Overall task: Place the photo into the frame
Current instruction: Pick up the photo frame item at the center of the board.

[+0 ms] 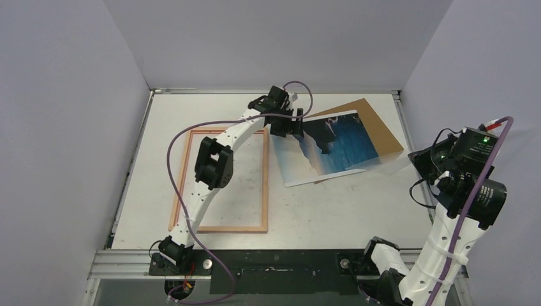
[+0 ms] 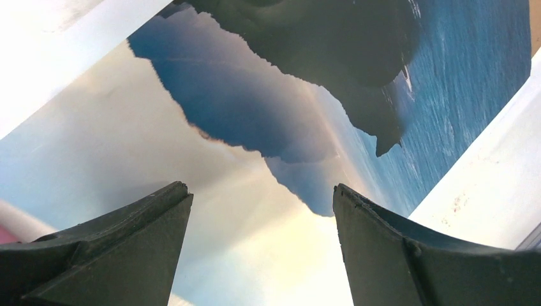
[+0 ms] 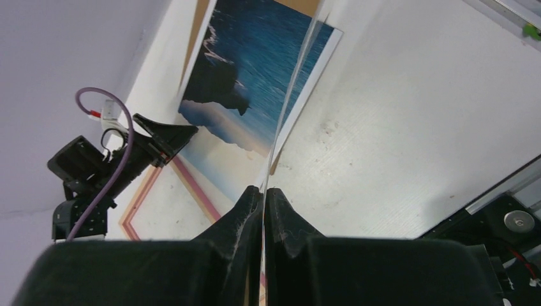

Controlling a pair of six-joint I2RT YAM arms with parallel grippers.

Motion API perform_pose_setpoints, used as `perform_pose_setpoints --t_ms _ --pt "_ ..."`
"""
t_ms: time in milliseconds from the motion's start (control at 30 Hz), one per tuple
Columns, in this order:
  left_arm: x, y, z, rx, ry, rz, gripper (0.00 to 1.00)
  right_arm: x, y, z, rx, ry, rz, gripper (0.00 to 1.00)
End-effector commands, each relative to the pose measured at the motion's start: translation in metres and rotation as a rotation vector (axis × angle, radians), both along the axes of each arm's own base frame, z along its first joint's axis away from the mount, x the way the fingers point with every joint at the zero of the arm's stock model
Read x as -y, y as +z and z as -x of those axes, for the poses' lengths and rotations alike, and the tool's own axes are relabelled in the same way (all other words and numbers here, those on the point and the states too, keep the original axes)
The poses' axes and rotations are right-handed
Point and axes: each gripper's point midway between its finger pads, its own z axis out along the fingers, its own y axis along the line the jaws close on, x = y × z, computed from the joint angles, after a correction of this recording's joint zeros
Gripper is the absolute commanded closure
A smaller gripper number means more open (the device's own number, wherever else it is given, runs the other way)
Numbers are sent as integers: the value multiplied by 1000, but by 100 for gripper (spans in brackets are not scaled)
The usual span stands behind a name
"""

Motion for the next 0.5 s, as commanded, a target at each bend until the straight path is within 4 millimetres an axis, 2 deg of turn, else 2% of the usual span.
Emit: perform_pose_setpoints --t_ms 0,233,267,333,367,467 --pt "-7 100 -3 133 -2 86 20 -7 27 -7 76 1 -39 100" --pt "-2 184 26 418 -224 154 21 -14 41 -29 153 30 -115 100" --pt "-1 202 28 488 -245 192 21 -14 42 -34 162 31 -124 100" --pt "-6 215 42 578 -285 230 19 -15 46 -45 194 40 -148 100" --pt "-7 244 47 706 -301 289 18 -16 45 -50 204 43 -171 100" --pt "-4 261 70 814 -423 425 18 -18 48 -64 239 42 -221 100"
